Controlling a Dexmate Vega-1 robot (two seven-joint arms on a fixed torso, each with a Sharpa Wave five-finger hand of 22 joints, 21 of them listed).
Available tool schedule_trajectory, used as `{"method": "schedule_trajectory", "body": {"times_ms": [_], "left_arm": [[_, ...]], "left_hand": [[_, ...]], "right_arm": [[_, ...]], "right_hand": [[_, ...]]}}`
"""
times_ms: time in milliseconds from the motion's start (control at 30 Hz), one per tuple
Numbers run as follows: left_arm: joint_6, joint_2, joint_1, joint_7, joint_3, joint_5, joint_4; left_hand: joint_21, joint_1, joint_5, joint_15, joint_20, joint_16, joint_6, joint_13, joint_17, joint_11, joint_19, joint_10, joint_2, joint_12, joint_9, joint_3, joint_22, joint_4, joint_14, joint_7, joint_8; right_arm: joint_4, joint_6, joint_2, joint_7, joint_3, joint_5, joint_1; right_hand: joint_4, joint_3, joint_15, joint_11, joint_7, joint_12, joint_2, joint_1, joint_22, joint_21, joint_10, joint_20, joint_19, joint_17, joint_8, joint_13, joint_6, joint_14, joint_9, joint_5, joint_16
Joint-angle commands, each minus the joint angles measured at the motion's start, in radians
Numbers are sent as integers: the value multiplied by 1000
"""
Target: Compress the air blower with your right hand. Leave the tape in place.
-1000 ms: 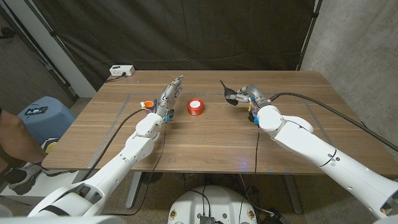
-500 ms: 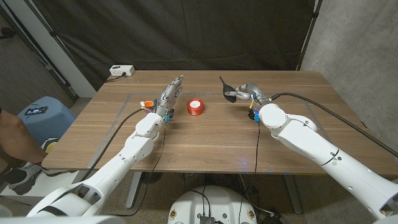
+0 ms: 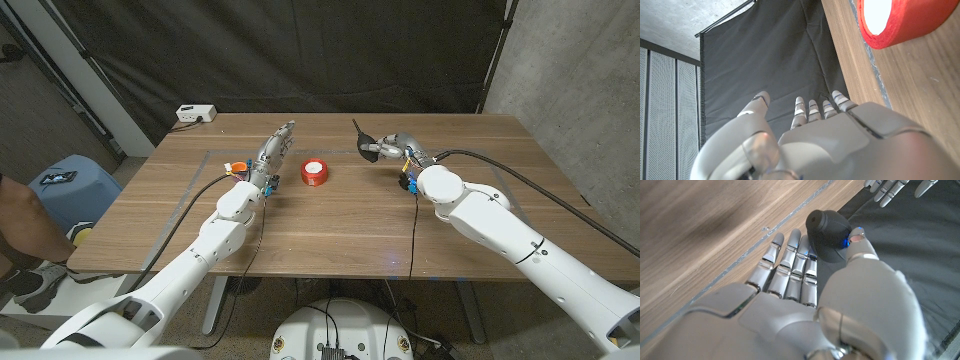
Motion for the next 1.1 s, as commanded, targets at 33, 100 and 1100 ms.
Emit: {"method": "schedule_trajectory", "body": {"times_ms": [33,100,1100], "left_arm": [[1,3,1,4,-2,3,-7],[-1,3,0,3,-2,3,-6],[5,-16,-25,-2,10,7,24]], "left_hand": [[-2,-2,4,2,5,3,9,2,2,0,4,6,4,1,2,4,5,-6,2,-1,3],[-2,-2,4,2,5,3,9,2,2,0,4,6,4,1,2,4,5,-6,2,-1,3],[-3,-2,4,3,6,3,10,2,2,-1,4,7,4,1,3,5,5,-6,2,-2,1]], "right_arm": [[39,45,4,17,2,29,12],[44,49,5,19,3,34,14],[79,71,13,-6,13,63,16]], "right_hand": [[-1,-3,-53,-3,-4,6,4,6,6,0,6,-8,1,4,-3,0,5,3,4,1,-2],[-1,-4,-53,-2,-4,6,4,6,6,-1,8,-8,0,6,-3,-1,6,3,4,1,0],[-9,3,-99,-46,-32,31,7,31,5,11,103,-34,36,17,18,-23,84,83,5,3,20]]}}
